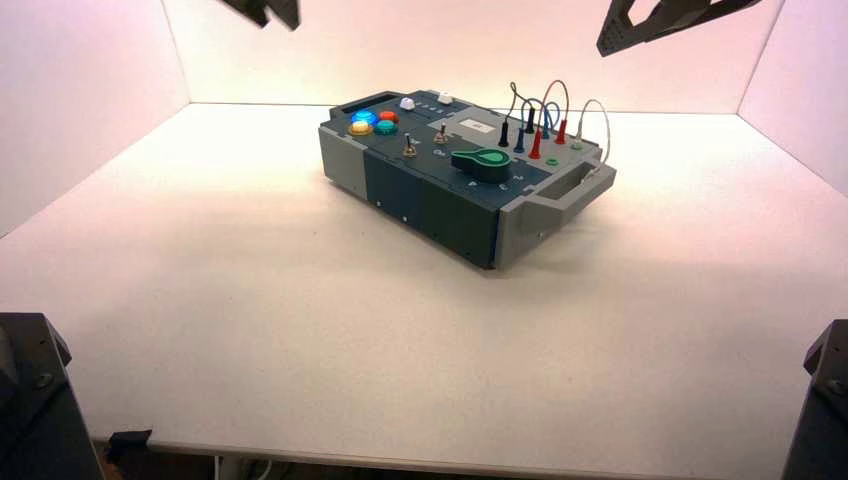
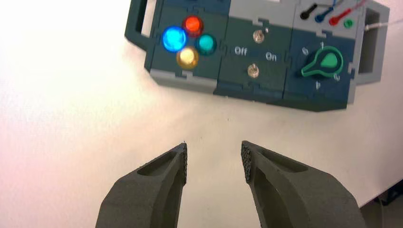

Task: Push the blue button with the left gripper.

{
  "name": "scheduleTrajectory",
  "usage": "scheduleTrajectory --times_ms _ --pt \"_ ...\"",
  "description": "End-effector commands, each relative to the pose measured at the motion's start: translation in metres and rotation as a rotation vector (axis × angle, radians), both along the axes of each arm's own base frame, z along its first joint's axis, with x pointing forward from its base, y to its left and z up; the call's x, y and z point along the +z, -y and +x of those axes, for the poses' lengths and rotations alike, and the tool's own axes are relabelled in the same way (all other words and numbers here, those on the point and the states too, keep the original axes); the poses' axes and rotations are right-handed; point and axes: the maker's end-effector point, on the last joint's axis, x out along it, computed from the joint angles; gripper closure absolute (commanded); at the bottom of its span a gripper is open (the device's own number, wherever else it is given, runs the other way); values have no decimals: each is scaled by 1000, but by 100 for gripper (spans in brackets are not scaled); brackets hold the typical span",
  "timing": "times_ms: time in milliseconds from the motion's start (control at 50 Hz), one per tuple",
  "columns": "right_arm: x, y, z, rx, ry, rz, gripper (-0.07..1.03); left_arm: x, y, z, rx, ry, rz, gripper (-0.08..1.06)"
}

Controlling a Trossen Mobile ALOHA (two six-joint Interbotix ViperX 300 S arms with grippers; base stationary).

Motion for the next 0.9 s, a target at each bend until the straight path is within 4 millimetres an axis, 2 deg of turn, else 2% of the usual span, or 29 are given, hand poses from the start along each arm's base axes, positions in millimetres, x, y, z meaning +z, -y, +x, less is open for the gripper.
scheduleTrajectory --times_ms 20,180,380,900 --pt "6 -1 3 -5 19 13 23 6 -1 -7 4 58 -19 37" --pt "6 -1 3 -5 19 13 23 3 -2 -5 14 73 -22 37" --pt "5 0 3 -5 17 10 23 -15 -2 -8 7 -7 4 37" --pt "6 0 3 -3 21 9 23 -20 -1 -6 6 -29 10 37"
